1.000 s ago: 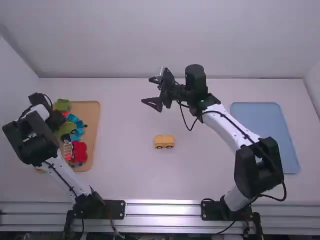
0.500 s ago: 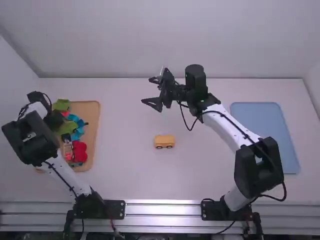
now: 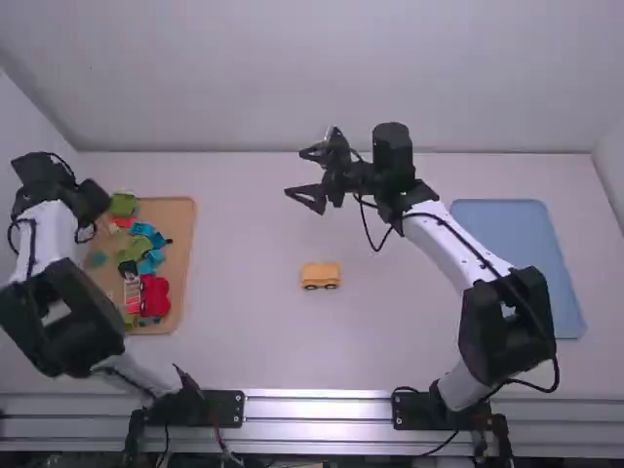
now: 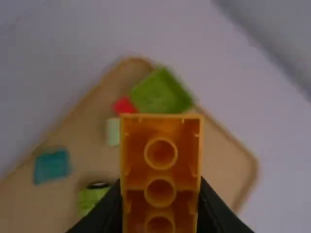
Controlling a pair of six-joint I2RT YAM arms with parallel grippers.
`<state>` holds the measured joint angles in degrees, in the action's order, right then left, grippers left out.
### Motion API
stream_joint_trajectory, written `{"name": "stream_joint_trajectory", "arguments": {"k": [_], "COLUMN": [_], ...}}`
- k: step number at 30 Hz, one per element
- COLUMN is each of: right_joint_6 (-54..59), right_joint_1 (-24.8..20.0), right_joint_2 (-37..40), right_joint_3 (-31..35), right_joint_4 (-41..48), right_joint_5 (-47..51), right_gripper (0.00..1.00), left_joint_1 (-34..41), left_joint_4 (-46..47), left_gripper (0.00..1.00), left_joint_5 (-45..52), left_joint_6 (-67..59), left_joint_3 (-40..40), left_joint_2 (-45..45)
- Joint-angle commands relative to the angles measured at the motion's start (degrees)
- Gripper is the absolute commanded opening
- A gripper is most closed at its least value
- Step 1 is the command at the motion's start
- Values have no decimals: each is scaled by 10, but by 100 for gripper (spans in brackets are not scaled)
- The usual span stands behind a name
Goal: Assemble lego blocks to make yellow taxi
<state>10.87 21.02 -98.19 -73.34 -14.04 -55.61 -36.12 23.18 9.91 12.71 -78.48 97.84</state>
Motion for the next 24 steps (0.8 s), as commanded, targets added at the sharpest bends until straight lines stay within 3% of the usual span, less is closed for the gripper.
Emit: {"name": "stream_joint_trajectory", "arguments": {"k": [1,8,12,20,24], "right_joint_6": [37,6,-3,-62,-33], "right_joint_1": [-5,4,3,-8,-8], "right_joint_2": [-2,-7,-21,-60,-63], "right_joint_3": [-17,-16,-16,-16,-16], "right_joint_4": [0,-5,-7,-66,-68], "right_joint_5": [-22,-1,-70,-264,-329], "right_gripper": [99,99,99,99,90], "left_joint_1": [33,133,207,341,362], "left_joint_4": [-43,-227,-291,-427,-496], "left_gripper": [2,2,2,2,2], "left_joint_5": [124,306,413,530,531], "left_joint_6": [-37,-131,-190,-224,-173], "left_joint_3": [91,287,355,413,419], "left_joint_2": [-63,-230,-296,-304,-290]}}
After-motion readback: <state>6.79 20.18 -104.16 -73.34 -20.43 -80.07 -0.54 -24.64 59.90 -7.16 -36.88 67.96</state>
